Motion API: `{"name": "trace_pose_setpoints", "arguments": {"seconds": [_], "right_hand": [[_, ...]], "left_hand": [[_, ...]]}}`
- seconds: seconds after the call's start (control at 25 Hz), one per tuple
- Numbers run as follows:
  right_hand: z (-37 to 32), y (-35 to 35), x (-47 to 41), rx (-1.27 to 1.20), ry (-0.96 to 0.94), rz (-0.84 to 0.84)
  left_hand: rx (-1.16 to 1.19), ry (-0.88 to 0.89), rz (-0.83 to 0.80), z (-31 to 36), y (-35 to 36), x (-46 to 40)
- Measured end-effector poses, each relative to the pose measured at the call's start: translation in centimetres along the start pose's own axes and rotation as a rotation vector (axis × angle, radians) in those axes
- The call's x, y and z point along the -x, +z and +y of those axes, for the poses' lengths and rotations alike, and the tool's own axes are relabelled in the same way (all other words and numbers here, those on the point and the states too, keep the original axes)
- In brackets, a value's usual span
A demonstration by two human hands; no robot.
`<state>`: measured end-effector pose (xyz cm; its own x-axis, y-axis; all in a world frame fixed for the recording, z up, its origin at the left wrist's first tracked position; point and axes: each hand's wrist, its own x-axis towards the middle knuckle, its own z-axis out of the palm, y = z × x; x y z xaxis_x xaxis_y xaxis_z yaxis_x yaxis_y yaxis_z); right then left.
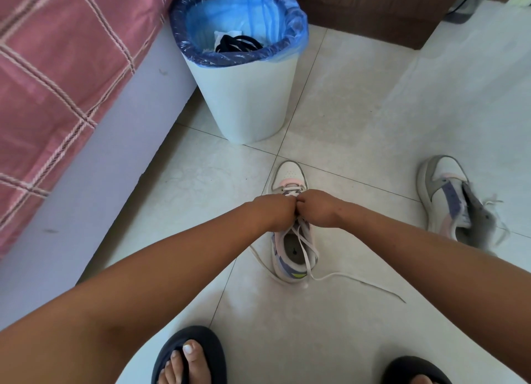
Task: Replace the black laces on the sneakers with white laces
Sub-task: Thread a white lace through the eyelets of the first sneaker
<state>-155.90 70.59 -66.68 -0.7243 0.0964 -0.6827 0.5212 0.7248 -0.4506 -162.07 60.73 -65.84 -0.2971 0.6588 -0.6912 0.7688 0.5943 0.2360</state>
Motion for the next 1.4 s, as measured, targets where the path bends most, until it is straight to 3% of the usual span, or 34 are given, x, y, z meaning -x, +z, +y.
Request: {"name": "trace_pose_setpoints", "arguments": {"seconds": [0.12,0.2,0.36,0.6,0.76,1.0,1.16,1.32,1.4], "right_hand": [[1.1,0.1,1.0,-0.399,-0.003,0.047],[1.6,0.4,1.4,-0.476,-0.013,0.081],[2.1,0.9,1.4,-0.362,-0.024,0.182],[0.1,0.2,0.7,0.112,-0.004,0.089],[1.1,0.5,0.8,-0.108,-0.074,0.164],[2.8,2.7,1.7,-0.561,-0.001,0.297],[2.4,2.6,1.8,-0.447,0.047,0.304],[1.2,1.6,1.0,-0.284,0.063,0.310],[1.4,1.4,0.5,-0.355,0.055,0.257]], "left_hand": [[0.063,0.047,0.038,-0.1,0.1,0.1],[0.118,0.085,0.088,-0.5,0.5,0.2],[0.259,0.129,0.197,-1.2,1.3,1.0],[0.321,0.145,0.226,-1.6,1.6,0.8],[0.494,0.168,0.280,-2.5,2.2,1.5],[0.730,0.079,0.387,-3.7,4.4,2.3],[0.774,-0.033,0.394,-3.0,3.9,1.7],[0.666,-0.113,0.374,-1.7,2.1,0.4],[0.755,-0.126,0.315,-1.6,2.0,-0.1]]}}
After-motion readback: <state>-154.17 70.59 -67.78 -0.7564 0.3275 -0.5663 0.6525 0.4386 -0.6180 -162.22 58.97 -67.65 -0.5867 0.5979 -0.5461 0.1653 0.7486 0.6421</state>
